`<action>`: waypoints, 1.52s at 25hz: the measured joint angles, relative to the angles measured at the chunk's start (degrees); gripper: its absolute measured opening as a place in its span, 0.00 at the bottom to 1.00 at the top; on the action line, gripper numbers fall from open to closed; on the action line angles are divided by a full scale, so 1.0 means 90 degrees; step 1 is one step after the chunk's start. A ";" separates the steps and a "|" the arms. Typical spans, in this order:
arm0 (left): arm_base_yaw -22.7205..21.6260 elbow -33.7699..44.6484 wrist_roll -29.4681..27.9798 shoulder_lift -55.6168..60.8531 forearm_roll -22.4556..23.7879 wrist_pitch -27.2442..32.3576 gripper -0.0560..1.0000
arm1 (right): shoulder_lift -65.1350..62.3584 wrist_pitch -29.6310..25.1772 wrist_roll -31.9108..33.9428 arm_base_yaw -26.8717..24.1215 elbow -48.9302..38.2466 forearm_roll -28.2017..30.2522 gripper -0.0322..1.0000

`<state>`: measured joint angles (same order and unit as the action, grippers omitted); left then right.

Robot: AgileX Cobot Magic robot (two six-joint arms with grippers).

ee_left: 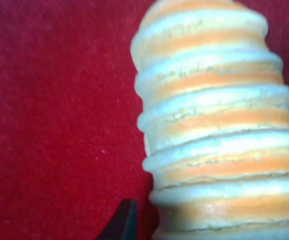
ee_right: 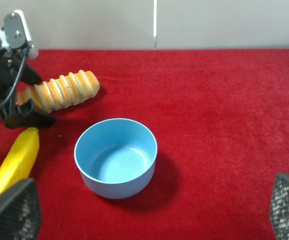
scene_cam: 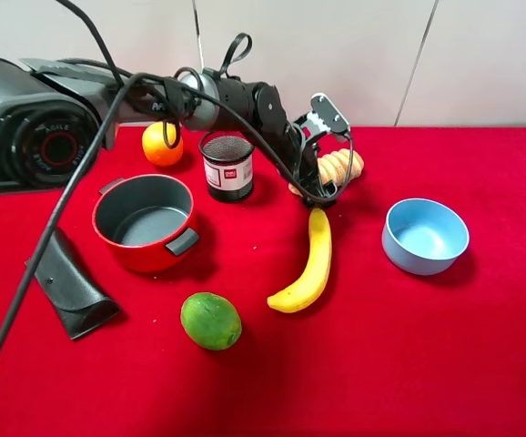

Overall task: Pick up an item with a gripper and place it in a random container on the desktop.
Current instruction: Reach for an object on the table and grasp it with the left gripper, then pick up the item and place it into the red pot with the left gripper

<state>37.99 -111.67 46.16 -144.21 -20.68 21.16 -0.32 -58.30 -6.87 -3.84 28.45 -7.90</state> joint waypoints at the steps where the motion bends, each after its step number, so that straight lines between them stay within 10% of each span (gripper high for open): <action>1: 0.0000 0.0000 0.0000 0.0000 0.0000 0.0000 0.96 | 0.0000 0.0000 0.0000 0.0000 0.0000 0.0000 0.70; 11: 0.0000 0.0000 0.0000 0.0000 -0.0044 -0.0005 0.89 | 0.0000 0.0000 0.0000 0.0000 0.0000 0.0000 0.70; 22: 0.0000 0.0000 0.0166 0.0000 -0.0152 -0.0173 0.45 | 0.0000 0.0000 0.0000 0.0000 0.0000 0.0000 0.70; 38: 0.0000 0.0000 0.0172 0.0115 -0.0164 0.0010 0.33 | 0.0000 0.0000 0.0000 0.0000 0.0000 0.0000 0.70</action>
<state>37.99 -111.67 47.71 -143.17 -22.16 21.25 -0.32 -58.30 -6.87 -3.84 28.45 -7.90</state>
